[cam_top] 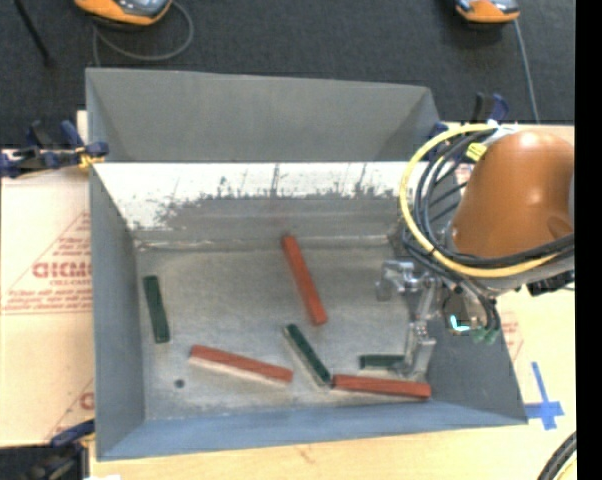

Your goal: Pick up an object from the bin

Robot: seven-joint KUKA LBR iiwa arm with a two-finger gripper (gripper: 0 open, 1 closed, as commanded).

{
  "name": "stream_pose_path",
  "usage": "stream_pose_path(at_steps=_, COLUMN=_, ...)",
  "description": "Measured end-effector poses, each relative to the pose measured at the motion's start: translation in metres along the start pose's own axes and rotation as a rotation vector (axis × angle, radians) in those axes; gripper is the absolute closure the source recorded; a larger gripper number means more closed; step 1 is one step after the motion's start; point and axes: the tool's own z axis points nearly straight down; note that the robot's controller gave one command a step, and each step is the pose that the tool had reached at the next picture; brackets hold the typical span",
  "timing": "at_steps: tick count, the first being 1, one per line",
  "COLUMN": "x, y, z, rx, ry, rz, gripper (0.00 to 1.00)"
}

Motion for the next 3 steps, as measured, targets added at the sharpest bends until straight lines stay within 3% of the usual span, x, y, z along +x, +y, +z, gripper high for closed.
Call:
stream_pose_path(at_steps=1, x=0.001, y=-0.001, z=0.157, rx=0.002, ry=-0.017, rz=-0.084, gripper=0.00)
stream_pose_path(at_steps=2, x=0.003, y=-0.001, z=0.156, rx=0.001, ry=-0.008, rz=-0.089, gripper=1.00)
stream_pose_path(at_steps=3, x=-0.011, y=-0.017, z=0.006, rx=0.000, ry=-0.017, rz=-0.013, gripper=1.00)
